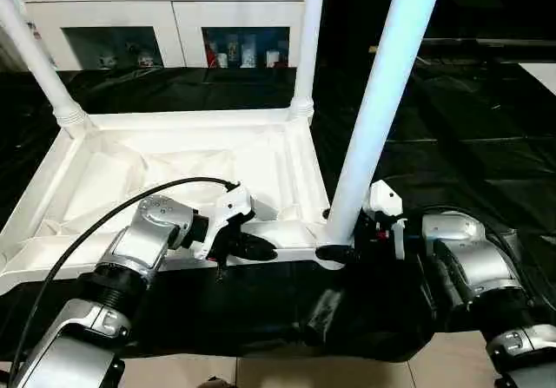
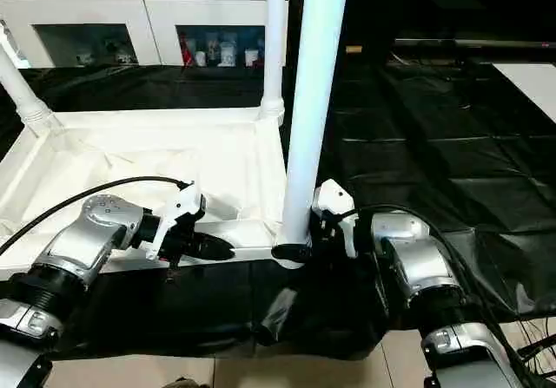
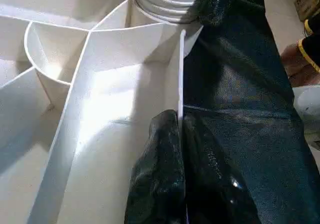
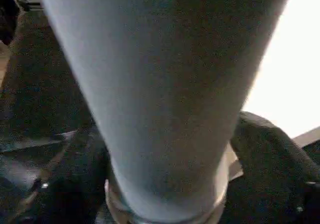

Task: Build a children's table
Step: Rotate leg to tighten

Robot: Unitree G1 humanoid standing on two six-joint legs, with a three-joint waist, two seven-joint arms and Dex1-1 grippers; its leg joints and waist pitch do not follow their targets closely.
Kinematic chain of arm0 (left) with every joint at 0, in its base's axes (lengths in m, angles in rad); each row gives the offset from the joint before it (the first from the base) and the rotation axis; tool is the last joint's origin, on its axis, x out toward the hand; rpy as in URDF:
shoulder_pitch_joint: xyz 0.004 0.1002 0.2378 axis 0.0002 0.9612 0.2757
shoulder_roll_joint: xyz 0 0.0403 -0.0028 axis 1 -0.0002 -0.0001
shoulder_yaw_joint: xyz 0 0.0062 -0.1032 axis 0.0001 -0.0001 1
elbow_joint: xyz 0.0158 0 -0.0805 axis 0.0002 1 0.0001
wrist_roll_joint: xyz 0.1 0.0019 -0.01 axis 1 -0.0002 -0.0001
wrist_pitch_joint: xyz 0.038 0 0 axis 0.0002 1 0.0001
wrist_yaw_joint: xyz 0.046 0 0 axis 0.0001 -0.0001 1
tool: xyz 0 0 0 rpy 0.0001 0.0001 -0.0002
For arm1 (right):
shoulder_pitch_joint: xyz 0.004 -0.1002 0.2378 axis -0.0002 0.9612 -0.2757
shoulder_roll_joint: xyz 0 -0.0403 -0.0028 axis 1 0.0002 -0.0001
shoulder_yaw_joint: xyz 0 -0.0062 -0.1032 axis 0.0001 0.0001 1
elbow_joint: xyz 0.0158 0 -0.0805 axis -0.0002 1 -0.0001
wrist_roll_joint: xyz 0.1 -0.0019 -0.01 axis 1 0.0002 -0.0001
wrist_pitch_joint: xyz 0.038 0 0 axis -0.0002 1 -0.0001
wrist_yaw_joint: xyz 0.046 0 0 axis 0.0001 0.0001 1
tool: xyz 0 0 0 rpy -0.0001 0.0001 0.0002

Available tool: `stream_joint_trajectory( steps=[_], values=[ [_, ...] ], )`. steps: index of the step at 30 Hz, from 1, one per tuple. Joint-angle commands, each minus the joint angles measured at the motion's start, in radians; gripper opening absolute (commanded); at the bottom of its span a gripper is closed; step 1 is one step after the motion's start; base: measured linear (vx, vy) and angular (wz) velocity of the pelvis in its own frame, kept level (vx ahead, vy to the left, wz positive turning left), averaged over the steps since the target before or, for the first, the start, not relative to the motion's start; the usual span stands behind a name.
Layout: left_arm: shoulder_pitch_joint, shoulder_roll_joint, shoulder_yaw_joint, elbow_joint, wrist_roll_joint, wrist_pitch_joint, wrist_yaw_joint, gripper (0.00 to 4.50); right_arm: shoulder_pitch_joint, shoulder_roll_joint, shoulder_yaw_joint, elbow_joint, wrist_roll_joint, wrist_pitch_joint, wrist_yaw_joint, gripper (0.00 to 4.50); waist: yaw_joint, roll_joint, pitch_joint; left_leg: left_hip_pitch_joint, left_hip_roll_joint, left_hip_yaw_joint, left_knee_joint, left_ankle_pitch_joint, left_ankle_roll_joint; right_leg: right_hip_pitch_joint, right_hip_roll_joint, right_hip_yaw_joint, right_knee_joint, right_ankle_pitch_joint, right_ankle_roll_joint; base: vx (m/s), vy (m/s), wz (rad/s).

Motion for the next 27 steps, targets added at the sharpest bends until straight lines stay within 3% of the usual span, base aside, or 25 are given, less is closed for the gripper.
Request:
stream_joint_trajectory(
  steps=[1, 8, 18, 22, 24, 27],
  values=[
    [0.017, -0.004, -0.026, -0.013, -0.008, 0.016, -0.006, 0.0, 0.002, -0.001, 0.01, -0.016, 0.001, 0.007, 0.002, 3.35, 0.003, -0.012, -0.064, 0.023, 0.044, -0.015, -0.059, -0.103, 0.122, 0.048, -0.049, 0.027, -0.047, 0.051, -0.294, 0.0, 0.0, 0.0],
    [0.02, -0.002, -0.03, -0.019, -0.005, 0.023, -0.008, 0.0, 0.006, 0.001, 0.011, -0.016, -0.004, 0.007, -0.004, 2.78, 0.003, -0.009, -0.064, 0.024, 0.044, -0.016, -0.059, -0.112, 0.114, 0.048, -0.048, 0.026, -0.046, 0.039, -0.293, 0.0, 0.0, 0.0],
    [0.017, -0.017, -0.026, -0.011, -0.01, 0.03, 0.014, 0.0, 0.007, 0.045, -0.011, 0.015, -0.001, 0.015, -0.086, 2.66, -0.001, -0.008, -0.063, 0.023, 0.043, -0.016, -0.059, -0.122, 0.106, 0.049, -0.048, 0.027, -0.047, 0.031, -0.294, 0.0, 0.0, 0.0],
    [0.003, -0.043, -0.013, 0.023, 0.003, 0.013, 0.081, 0.0, -0.001, 0.081, -0.03, 0.053, -0.007, 0.017, -0.168, 2.66, -0.008, -0.006, -0.057, 0.025, 0.042, -0.018, -0.067, -0.182, 0.073, 0.046, -0.052, 0.028, -0.059, -0.074, -0.278, 0.0, 0.0, 0.0],
    [-0.021, -0.088, 0.006, 0.076, 0.019, -0.001, 0.184, 0.0, -0.02, 0.132, -0.052, 0.113, -0.027, 0.034, -0.309, 2.66, -0.014, -0.006, -0.053, 0.031, 0.042, -0.021, -0.075, -0.242, 0.034, 0.045, -0.054, 0.03, -0.071, -0.175, -0.259, 0.0, 0.0, 0.0],
    [-0.048, -0.145, 0.022, 0.13, 0.035, 0.02, 0.302, 0.0, -0.04, 0.204, -0.081, 0.162, -0.036, 0.051, -0.478, 2.65, -0.02, -0.004, -0.051, 0.032, 0.04, -0.024, -0.081, -0.269, 0.0, 0.042, -0.054, 0.031, -0.076, -0.228, -0.235, 0.0, 0.0, 0.0]
  ],
)
